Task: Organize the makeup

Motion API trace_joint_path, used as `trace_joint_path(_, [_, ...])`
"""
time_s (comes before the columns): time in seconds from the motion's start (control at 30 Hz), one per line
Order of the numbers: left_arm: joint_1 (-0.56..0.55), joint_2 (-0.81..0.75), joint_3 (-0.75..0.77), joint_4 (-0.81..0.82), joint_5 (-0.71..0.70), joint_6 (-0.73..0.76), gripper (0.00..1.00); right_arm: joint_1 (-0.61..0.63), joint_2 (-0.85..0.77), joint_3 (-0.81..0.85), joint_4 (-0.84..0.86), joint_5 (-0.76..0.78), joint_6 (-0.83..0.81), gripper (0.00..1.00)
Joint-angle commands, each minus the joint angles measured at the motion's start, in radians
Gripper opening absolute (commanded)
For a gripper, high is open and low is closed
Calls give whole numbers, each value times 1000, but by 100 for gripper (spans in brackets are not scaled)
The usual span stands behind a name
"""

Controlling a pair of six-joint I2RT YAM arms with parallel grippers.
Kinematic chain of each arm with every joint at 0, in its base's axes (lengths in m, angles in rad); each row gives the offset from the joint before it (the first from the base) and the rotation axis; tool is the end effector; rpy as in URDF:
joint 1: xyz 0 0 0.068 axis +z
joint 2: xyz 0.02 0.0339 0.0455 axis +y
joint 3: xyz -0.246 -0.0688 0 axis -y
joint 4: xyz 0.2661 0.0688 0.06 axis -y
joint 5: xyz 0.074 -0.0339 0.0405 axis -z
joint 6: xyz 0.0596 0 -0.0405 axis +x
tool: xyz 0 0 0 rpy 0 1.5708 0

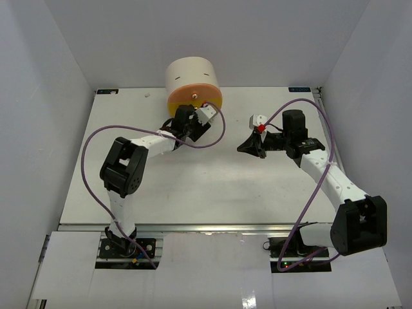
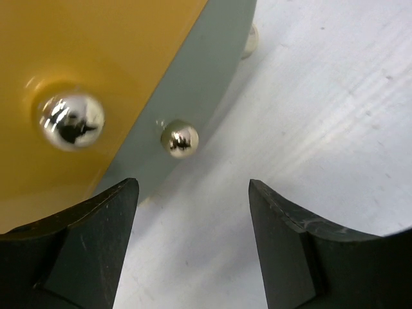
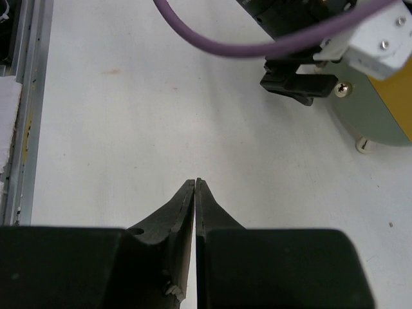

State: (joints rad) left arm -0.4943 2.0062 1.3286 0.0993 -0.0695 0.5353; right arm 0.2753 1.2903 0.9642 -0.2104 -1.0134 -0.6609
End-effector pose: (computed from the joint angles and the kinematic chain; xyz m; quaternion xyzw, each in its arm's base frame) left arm 0.4249 -0.2243 0.1435 0.4183 0.7731 0.0403 0.4751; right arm 0.2883 0.1340 0.2675 -0.5570 0.5700 0.3312 0.5051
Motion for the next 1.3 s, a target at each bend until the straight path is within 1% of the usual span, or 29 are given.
trace_joint_path(0.0, [5, -251, -88, 8, 173, -183, 83, -12, -11, -5, 33, -13, 28, 11])
trace_joint_path(0.07, [5, -312, -113, -13, 208, -243, 90, -21, -6, -1, 39, -4, 50, 14])
trace_joint_path(0.13, [5, -402, -127, -36, 259, -363, 98, -28, -3, 2, 43, 8, 80, 19])
trace_joint_path(0.17, [5, -434, -131, -48, 291, -373, 98, -33, -3, 4, 44, 12, 94, 21])
trace_joint_path(0.23, [5, -502, -142, -103, 360, -457, 98, -49, -6, 7, 55, 25, 123, 32])
trace_joint_path(0.3, [6, -569, -152, -144, 394, -518, 98, -65, -11, 5, 60, 32, 146, 42])
trace_joint_path(0.37, [8, -668, -197, -163, 417, -582, 98, -90, -24, 7, 61, 38, 165, 54])
trace_joint_path(0.47, [10, -822, -309, -168, 399, -645, 98, -129, -47, 12, 54, 68, 187, 68])
trace_joint_path(0.5, [10, -867, -359, -169, 389, -653, 98, -136, -54, 13, 46, 86, 193, 75])
trace_joint_path(0.53, [10, -925, -389, -171, 375, -655, 98, -140, -65, 15, 36, 115, 198, 84])
trace_joint_path(0.57, [10, -972, -422, -174, 363, -657, 98, -144, -74, 16, 24, 147, 201, 90])
trace_joint_path(0.7, [10, -1135, -530, -172, 300, -648, 98, -146, -119, -14, 20, 291, 270, 90])
trace_joint_path(0.77, [10, -1195, -574, -165, 274, -645, 98, -146, -146, -40, 32, 385, 321, 90])
trace_joint_path(0.9, [10, -1281, -622, -139, 233, -643, 98, -147, -226, -110, 44, 512, 387, 90])
trace_joint_path(1.07, [10, -1298, -637, -138, 237, -650, 98, -164, -322, -218, 104, 546, 413, 90])
trace_joint_path(1.27, [10, -1293, -635, -138, 237, -652, 98, -192, -349, -233, 99, 532, 434, 90])
